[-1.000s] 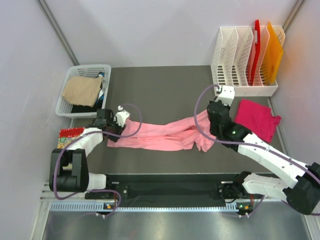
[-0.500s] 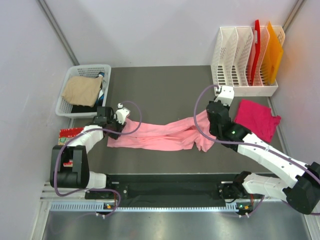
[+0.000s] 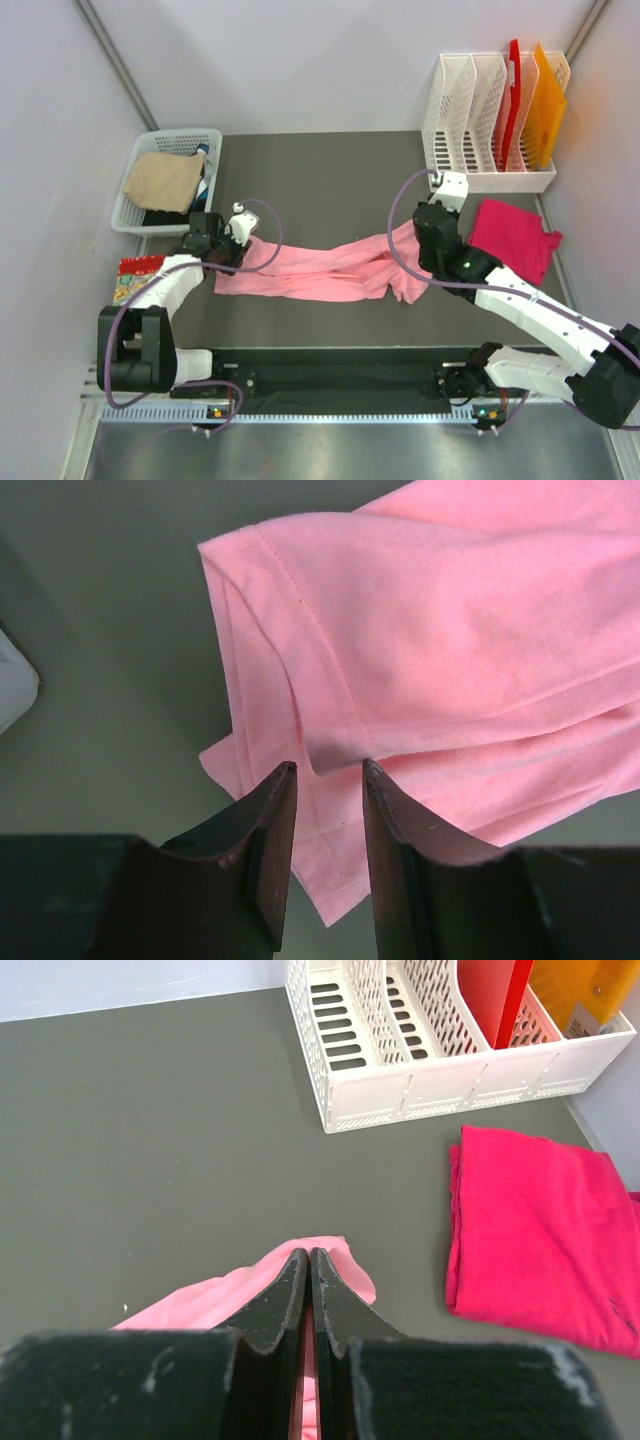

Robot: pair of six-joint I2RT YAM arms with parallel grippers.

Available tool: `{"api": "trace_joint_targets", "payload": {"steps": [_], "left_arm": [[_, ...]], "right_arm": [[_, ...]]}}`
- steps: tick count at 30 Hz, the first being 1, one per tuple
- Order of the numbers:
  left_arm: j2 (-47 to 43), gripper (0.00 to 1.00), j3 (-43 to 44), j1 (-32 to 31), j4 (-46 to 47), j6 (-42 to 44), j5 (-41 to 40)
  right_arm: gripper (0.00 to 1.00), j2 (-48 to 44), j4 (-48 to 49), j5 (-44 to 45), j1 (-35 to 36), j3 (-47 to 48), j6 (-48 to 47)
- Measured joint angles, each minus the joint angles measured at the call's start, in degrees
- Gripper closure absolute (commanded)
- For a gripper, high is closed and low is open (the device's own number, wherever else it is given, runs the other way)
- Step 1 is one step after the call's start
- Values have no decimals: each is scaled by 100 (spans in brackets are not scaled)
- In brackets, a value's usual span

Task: Fold and stack the t-shirts
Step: Flatten out the tshirt

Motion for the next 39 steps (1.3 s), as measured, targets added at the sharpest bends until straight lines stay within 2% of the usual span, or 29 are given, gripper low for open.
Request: {"api": "trace_joint_targets", "payload": {"steps": [16, 19, 20, 22, 23, 32, 35, 39], "left_arm": [[280, 62, 0, 0, 46, -107, 72], [326, 72, 4, 0, 76, -151, 155], [337, 82, 7, 0, 79, -168, 177], [387, 91, 39, 0, 81, -201, 232], [420, 100, 59, 0, 90, -212, 251], [481, 100, 116, 0, 118, -343, 273], [164, 100, 192, 2, -37, -415, 271], [-769, 100, 588, 2, -398, -514, 275]], "right_arm": [[100, 39, 22, -4, 9, -63, 0], [100, 39, 24, -4, 13, -63, -2], [100, 39, 24, -4, 13, -63, -2], [100, 39, 28, -4, 13, -63, -2], [100, 39, 28, -4, 13, -63, -2], [100, 46, 28, -2, 31, -63, -4], [100, 13, 24, 0, 109, -63, -9], [100, -223, -37, 13, 326, -63, -9]]}}
